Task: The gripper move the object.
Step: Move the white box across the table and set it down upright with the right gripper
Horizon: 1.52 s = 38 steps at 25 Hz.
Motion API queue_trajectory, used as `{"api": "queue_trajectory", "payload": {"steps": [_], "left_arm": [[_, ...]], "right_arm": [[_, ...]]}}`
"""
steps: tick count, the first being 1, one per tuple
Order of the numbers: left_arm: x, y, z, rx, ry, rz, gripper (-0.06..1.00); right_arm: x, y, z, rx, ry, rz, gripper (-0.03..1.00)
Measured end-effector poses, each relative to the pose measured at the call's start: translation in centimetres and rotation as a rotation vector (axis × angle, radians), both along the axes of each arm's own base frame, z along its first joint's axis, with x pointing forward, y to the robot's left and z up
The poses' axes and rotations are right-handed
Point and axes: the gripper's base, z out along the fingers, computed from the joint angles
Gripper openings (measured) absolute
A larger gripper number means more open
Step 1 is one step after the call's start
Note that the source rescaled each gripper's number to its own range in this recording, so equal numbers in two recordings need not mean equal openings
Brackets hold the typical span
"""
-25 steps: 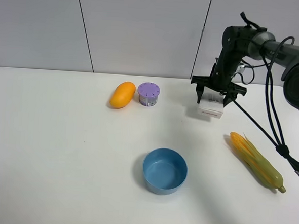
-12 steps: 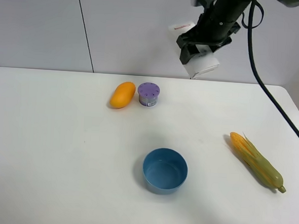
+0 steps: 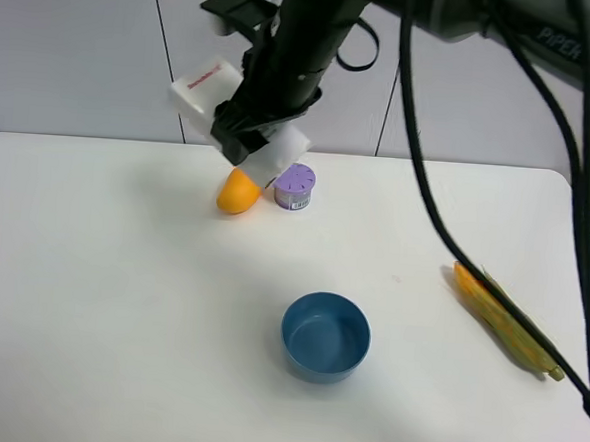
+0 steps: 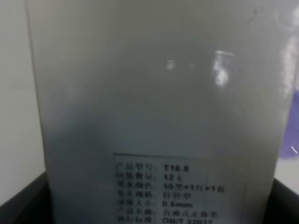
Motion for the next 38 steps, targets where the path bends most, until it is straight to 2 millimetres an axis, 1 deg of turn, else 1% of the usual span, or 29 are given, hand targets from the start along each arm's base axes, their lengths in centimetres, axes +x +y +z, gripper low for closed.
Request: {"api": "queue_trajectory", "payload": {"steps": [3, 4, 8, 13, 20, 30, 34, 38], "left_arm": [[0.0, 0.0, 0.0, 0.000, 0.000, 0.000, 1.00], [0.0, 0.0, 0.0, 0.000, 0.000, 0.000, 1.00], [0.0, 0.0, 0.0, 0.000, 0.000, 0.000, 1.00], [0.0, 0.0, 0.0, 0.000, 0.000, 0.000, 1.00], [0.0, 0.0, 0.0, 0.000, 0.000, 0.000, 1.00], [0.0, 0.0, 0.0, 0.000, 0.000, 0.000, 1.00], [0.0, 0.0, 0.0, 0.000, 0.000, 0.000, 1.00], [0.0, 0.0, 0.0, 0.000, 0.000, 0.000, 1.00]], "right_arm": [[-0.4, 2.1, -2.4, -0.013, 0.019, 0.028, 0.00], [-0.4, 2.7, -3.4, -0.024, 0.033, 0.034, 0.00], [-0.6, 4.4, -7.2, -0.077, 0.086, 0.057, 0.00], [-0.3, 5.2, -11.3, -0.138, 0.144, 0.061, 0.00], [0.1, 5.5, -15.4, -0.190, 0.195, 0.059, 0.00], [0.3, 5.8, -18.8, -0.225, 0.225, 0.058, 0.00], [0.3, 5.8, -19.1, -0.228, 0.228, 0.058, 0.00], [0.3, 5.8, -19.8, -0.239, 0.239, 0.057, 0.00]]}}
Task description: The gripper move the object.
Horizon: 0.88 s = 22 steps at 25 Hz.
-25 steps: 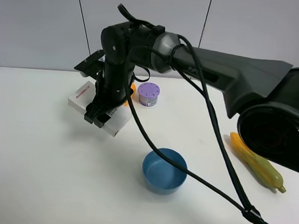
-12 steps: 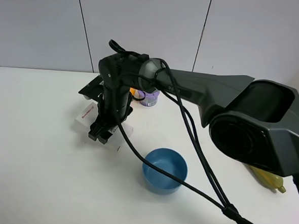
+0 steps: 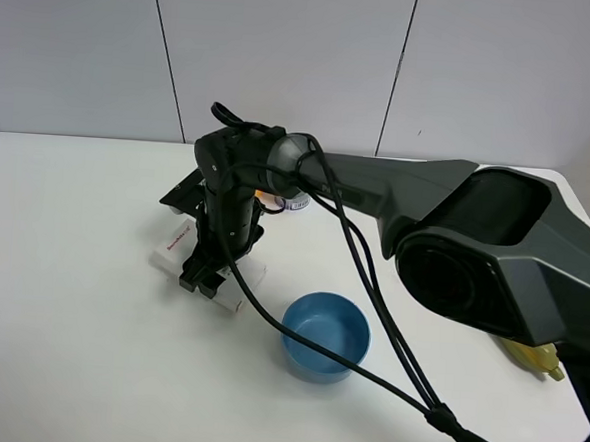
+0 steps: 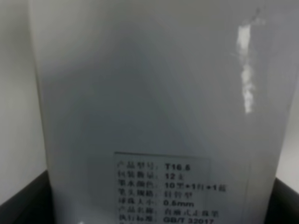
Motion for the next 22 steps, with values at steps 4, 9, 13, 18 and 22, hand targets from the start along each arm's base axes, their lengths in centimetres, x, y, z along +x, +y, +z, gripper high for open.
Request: {"api": "queue_trajectory", "payload": {"steps": [4, 9, 13, 18, 22], "left_arm": [[0.00, 0.00, 0.00, 0.000, 0.000, 0.000, 1.00], [0.00, 0.00, 0.00, 0.000, 0.000, 0.000, 1.00], [0.00, 0.00, 0.00, 0.000, 0.000, 0.000, 1.00], [0.00, 0.00, 0.00, 0.000, 0.000, 0.000, 1.00], [0.00, 0.00, 0.00, 0.000, 0.000, 0.000, 1.00]], "right_arm": [[-0.02, -0.01, -0.21, -0.003, 0.004, 0.000, 0.00], [-0.11, -0.10, -0.23, -0.014, 0.015, 0.001, 0.00], [-0.30, -0.31, -0.27, -0.037, 0.037, -0.003, 0.06], [-0.23, -0.24, -0.16, -0.024, 0.040, -0.083, 0.88], [-0.22, -0.23, -0.12, -0.021, 0.041, -0.102, 0.98]]}}
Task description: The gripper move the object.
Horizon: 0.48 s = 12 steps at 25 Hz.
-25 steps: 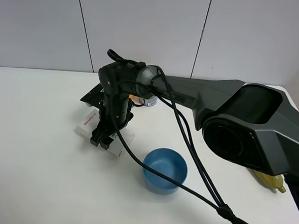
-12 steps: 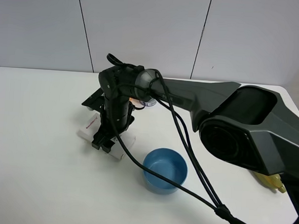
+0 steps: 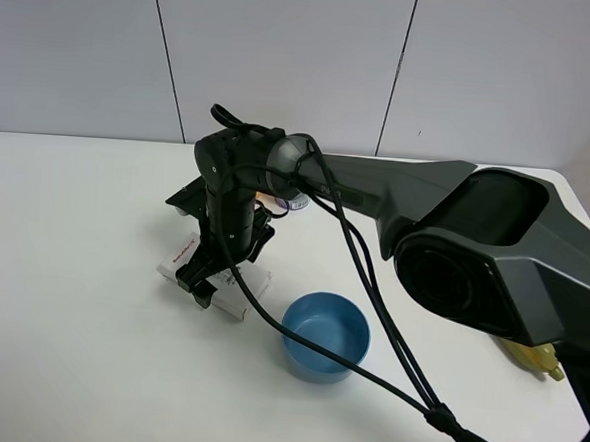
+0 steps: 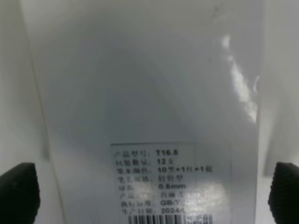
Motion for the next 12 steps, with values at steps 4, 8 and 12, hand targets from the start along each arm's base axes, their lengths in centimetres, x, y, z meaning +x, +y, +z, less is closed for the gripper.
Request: {"api": "queue_trajectory", "payload": {"steps": [4, 8, 12], "left_arm": [[0.0, 0.0, 0.0, 0.000, 0.000, 0.000, 1.00], [0.0, 0.0, 0.0, 0.000, 0.000, 0.000, 1.00], [0.0, 0.0, 0.0, 0.000, 0.000, 0.000, 1.00]], "right_arm": [[-0.2, -0.2, 0.4, -0.015, 0.017, 0.002, 0.99], [-0.6, -0.6, 3.4, -0.011, 0.018, 0.004, 0.99], [-1.2, -1.2, 7.8, 0.024, -0.007, -0.024, 0.99]]}}
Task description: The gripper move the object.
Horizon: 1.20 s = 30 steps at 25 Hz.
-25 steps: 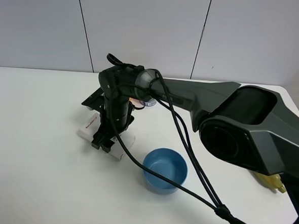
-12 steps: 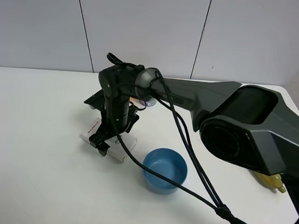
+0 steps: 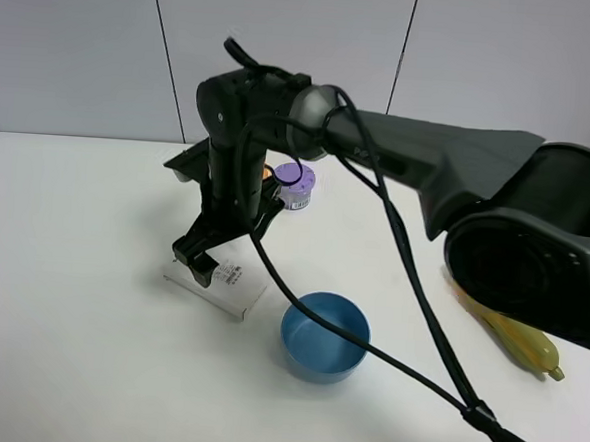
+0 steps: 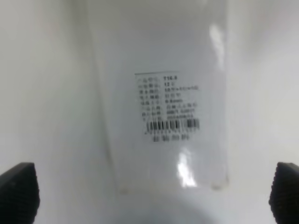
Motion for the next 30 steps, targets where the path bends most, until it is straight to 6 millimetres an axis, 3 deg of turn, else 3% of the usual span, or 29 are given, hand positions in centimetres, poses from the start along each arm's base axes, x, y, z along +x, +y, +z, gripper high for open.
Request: {"api": "queue_trajectory", "payload": {"steps": [7, 13, 19, 24, 30], "left_arm": [[0.0, 0.0, 0.0, 0.000, 0.000, 0.000, 1.00], [0.0, 0.0, 0.0, 0.000, 0.000, 0.000, 1.00], [0.0, 0.0, 0.0, 0.000, 0.000, 0.000, 1.00], [0.0, 0.0, 0.0, 0.000, 0.000, 0.000, 1.00], [0.0, 0.0, 0.0, 0.000, 0.000, 0.000, 1.00]], "right_arm": [[-1.1, -2.0, 9.0, 0.088, -0.169, -0.016, 1.00], [-0.8, -6.2, 15.5, 0.147, -0.313, -0.093, 1.00], [1.9, -11.4, 17.9, 0.114, -0.408, -0.212, 1.00], [5.2, -17.4, 18.4, 0.057, -0.452, -0.363, 1.00], [7.3, -23.6, 19.0, 0.033, -0.468, -0.539, 1.00]]}}
